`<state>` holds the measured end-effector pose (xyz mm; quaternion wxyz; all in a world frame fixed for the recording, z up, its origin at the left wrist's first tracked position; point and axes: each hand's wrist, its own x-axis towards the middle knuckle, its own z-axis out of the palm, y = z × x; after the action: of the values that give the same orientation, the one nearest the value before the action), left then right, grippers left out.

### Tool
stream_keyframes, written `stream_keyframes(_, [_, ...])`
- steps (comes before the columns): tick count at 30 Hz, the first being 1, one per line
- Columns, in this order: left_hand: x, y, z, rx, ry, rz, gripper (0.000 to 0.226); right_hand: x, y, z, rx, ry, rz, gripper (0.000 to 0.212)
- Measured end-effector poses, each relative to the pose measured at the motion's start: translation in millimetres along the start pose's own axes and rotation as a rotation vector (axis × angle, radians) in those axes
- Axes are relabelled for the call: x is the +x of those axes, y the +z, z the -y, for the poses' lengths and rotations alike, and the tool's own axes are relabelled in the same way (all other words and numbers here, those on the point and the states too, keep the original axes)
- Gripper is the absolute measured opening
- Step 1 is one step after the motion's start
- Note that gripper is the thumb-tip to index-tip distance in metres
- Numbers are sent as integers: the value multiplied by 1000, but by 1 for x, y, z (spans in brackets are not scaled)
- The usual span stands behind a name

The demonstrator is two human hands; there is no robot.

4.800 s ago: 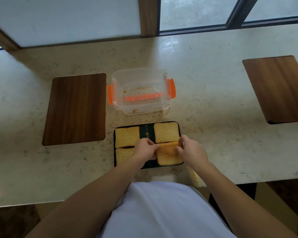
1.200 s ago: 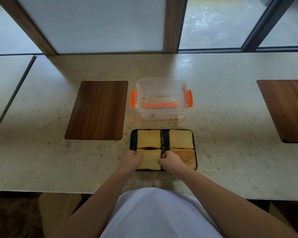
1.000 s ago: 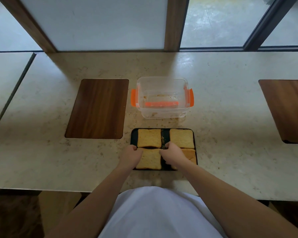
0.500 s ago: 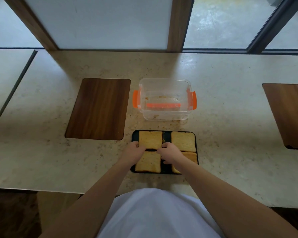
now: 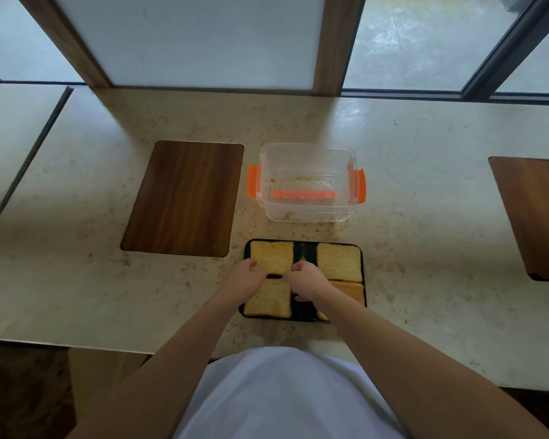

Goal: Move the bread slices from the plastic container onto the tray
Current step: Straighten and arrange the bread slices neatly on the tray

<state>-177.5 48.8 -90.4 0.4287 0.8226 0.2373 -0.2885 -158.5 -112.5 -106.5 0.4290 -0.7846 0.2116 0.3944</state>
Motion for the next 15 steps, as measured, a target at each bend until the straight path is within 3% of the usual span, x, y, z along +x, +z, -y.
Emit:
stream_keyframes(4, [-5,-2,-6,7,-15,15,63,-1,-2,-1,9,-1,11,55])
stream_keyframes(15, [-6,2,-3,32,22,35,58,-1,-6,-10,26,-3,6,59])
